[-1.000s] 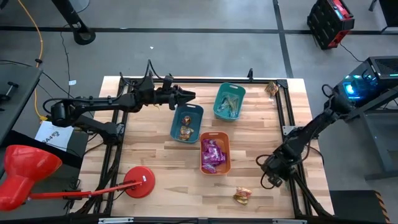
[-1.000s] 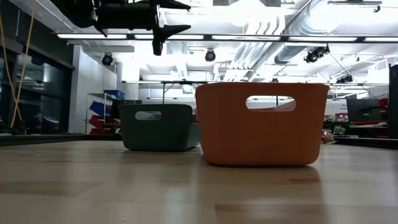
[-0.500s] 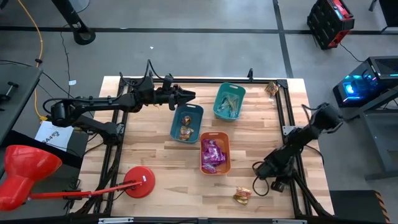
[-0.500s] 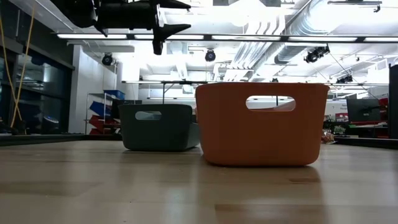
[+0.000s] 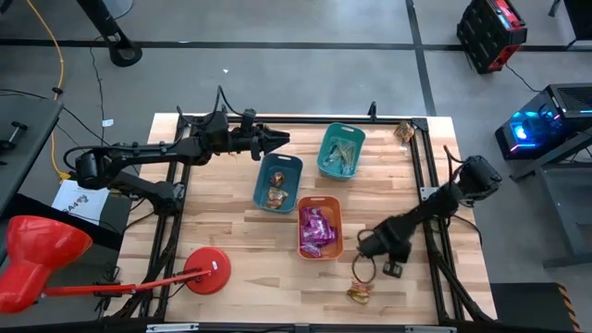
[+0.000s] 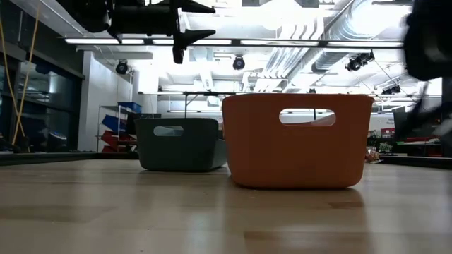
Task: Sort candy
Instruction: Put the green gummy into the green bin
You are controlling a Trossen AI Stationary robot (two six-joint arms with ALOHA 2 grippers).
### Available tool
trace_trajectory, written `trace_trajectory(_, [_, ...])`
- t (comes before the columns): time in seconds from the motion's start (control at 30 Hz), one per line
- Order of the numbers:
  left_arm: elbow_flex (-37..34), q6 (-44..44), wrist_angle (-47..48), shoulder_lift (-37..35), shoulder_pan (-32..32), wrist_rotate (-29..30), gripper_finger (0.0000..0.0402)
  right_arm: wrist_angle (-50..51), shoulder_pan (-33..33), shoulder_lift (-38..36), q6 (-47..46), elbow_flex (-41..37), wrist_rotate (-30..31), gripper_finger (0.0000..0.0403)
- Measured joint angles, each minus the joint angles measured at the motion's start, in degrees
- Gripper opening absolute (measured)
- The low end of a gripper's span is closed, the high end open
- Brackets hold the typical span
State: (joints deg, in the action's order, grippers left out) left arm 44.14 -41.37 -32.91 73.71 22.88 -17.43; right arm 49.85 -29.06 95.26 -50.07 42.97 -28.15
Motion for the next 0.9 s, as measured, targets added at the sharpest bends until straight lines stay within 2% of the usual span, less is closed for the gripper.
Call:
trace_trajectory(0.07, [0.0,-0.5,0.0,0.0,0.2,0.0,0.0197,4.5,2.2,0.0,2.7,2.1,4.2,0.0])
trace_trajectory(0.27, [0.0,-1.0,-0.4,0.0,0.8,-0.5,0.0197,21.3,4.4,-3.6,6.0,11.6,10.2,0.0])
trace_trajectory(0.33, [0.0,-1.0,-0.4,0.0,0.8,-0.6,0.0197,21.7,4.5,-5.9,1.4,13.3,10.9,0.0])
trace_trajectory(0.4, [0.0,-1.0,-0.4,0.0,0.8,-1.3,0.0197,19.1,3.8,-8.1,-7.0,13.5,12.9,0.0])
trace_trajectory(0.53, [0.0,-0.5,-0.4,0.0,0.8,-3.9,0.0197,11.5,1.2,-10.6,-22.3,10.1,17.4,0.0005])
trace_trajectory(0.7, [0.0,-0.5,-0.4,0.0,0.8,-4.6,0.0197,8.8,-0.3,-10.9,-34.4,4.6,17.7,0.006])
trace_trajectory(0.8, [0.0,-0.8,-0.4,0.0,0.8,-4.7,0.0197,7.6,-0.3,-10.9,-38.5,2.7,18.7,0.011])
trace_trajectory(0.9, [0.0,-2.3,-0.4,0.0,0.9,-6.3,0.0197,0.2,-0.3,-10.9,-39.9,0.4,19.6,0.0158])
